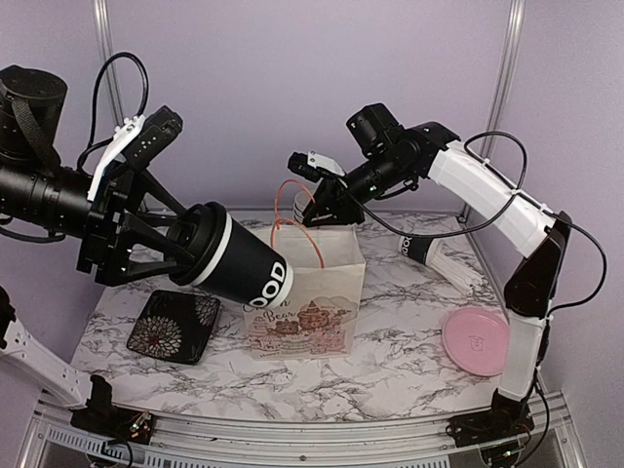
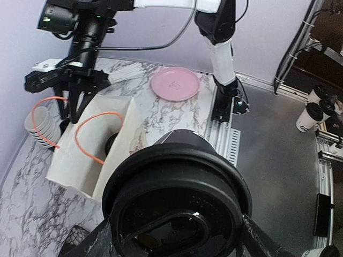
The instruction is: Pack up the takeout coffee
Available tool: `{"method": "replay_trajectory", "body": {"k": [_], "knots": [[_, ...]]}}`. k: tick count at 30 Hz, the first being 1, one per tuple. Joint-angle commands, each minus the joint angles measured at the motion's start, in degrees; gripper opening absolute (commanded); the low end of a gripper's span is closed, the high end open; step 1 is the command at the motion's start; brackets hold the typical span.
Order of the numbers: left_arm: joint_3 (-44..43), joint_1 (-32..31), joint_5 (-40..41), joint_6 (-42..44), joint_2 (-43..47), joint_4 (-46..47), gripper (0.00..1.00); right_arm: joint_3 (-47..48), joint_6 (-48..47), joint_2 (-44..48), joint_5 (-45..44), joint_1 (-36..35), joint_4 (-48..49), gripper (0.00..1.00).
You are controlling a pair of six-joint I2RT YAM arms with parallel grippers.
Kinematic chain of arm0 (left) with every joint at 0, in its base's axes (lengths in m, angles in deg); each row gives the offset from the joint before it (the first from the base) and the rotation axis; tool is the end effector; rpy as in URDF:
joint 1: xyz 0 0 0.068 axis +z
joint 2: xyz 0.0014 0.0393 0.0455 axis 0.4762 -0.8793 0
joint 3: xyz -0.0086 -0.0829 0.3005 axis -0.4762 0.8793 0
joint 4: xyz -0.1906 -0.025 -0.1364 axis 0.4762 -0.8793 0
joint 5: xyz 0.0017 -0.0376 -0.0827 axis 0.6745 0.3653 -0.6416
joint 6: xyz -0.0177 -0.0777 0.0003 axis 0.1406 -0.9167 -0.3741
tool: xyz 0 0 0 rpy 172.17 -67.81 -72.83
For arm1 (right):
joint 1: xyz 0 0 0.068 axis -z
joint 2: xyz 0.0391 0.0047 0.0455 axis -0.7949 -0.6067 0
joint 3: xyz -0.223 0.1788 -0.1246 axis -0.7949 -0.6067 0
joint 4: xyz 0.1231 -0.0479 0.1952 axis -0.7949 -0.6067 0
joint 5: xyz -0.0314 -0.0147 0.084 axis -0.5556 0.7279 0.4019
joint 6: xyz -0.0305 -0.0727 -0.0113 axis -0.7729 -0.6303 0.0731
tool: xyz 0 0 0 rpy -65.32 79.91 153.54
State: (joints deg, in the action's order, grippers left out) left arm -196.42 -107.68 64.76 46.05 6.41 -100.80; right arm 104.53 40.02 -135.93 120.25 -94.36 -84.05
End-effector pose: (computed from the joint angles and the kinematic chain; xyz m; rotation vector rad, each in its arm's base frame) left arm 0.0379 -0.1740 0.5356 1.2921 1.7301 -0.8023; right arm 0.2843 0.3059 0.4053 -1.6819 1.6691 0.7854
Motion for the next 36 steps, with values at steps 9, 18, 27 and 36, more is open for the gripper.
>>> {"method": "replay_trajectory", "body": {"k": [9, 18, 27, 36], "knots": [[-8.81, -0.02, 29.11, 13.15, 0.90, 6.13, 0.63, -2.85, 1.90, 6.19, 2.34, -0.90, 1.00, 0.02], [-2.39, 0.36, 28.88, 14.27, -4.65, 11.07, 0.58, -12.78, 2.11, 13.34, 4.85, -4.64, 3.02, 0.02], [7.10, 0.61, 22.48, 11.38, -6.39, 9.90, 0.57, -19.31, 2.88, 18.34, 6.00, -4.71, 5.25, 0.02], [11.54, 0.72, 21.77, 11.26, -8.50, 9.24, 0.56, -17.65, 2.97, 17.97, 8.67, -4.70, 4.68, 0.02]]}}
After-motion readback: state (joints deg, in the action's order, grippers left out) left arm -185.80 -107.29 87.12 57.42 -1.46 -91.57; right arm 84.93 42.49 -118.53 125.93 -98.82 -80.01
